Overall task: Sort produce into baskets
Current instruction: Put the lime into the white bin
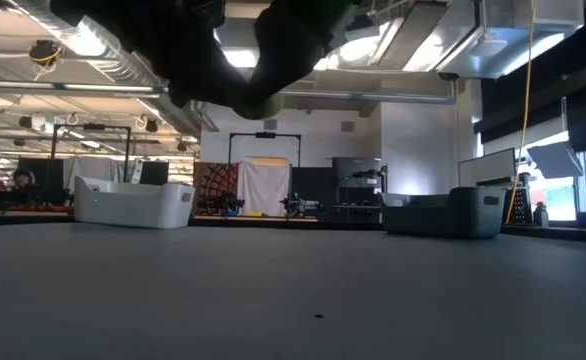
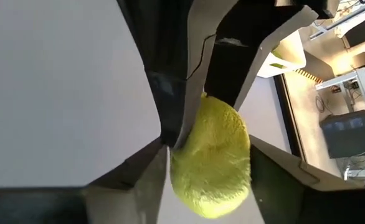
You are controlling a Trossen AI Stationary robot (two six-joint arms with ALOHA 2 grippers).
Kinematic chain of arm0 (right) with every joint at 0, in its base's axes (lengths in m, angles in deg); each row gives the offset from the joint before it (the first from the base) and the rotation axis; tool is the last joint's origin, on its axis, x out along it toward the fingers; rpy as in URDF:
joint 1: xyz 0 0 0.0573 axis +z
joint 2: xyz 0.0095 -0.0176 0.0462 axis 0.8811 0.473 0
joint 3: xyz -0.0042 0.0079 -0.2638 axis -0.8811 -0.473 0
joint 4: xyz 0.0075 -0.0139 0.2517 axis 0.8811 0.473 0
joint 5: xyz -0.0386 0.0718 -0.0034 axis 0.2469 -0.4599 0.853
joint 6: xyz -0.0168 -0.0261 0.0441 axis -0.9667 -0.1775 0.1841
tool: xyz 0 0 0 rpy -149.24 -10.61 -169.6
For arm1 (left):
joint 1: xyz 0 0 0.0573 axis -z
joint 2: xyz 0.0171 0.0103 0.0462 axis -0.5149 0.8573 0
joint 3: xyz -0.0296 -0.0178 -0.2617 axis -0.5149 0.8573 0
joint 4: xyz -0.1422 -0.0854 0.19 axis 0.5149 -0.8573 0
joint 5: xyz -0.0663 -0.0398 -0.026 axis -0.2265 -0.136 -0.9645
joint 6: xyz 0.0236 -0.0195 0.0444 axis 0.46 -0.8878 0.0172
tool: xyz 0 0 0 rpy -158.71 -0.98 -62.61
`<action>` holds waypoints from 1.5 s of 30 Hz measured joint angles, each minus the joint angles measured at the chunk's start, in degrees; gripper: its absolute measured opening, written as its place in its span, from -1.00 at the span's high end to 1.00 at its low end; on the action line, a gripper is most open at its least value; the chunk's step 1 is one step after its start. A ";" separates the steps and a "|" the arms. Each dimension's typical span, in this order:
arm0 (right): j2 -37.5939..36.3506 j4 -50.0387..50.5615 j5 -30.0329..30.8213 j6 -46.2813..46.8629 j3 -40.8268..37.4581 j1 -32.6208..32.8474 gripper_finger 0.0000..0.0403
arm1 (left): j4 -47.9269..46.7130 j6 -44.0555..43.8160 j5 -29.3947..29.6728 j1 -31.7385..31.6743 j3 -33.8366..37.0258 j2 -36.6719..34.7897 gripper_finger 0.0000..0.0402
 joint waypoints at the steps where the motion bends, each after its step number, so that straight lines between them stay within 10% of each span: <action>1: 0.00 -0.10 0.00 0.72 0.00 0.00 -0.04 | 0.17 0.02 -0.10 0.00 0.00 0.00 0.34; 20: -6.54 30.19 -1.36 25.39 -2.65 3.39 -0.47 | -14.52 -4.40 9.56 -2.43 -0.07 -4.91 0.33; 34: -6.45 0.13 -22.71 25.93 -25.73 -4.62 -0.46 | -38.19 -10.99 17.63 -15.02 -0.07 -18.58 0.33; 45: -6.78 -16.56 -41.40 24.58 -34.35 -12.62 -0.46 | -39.72 -5.71 18.00 -31.86 0.66 -16.24 0.33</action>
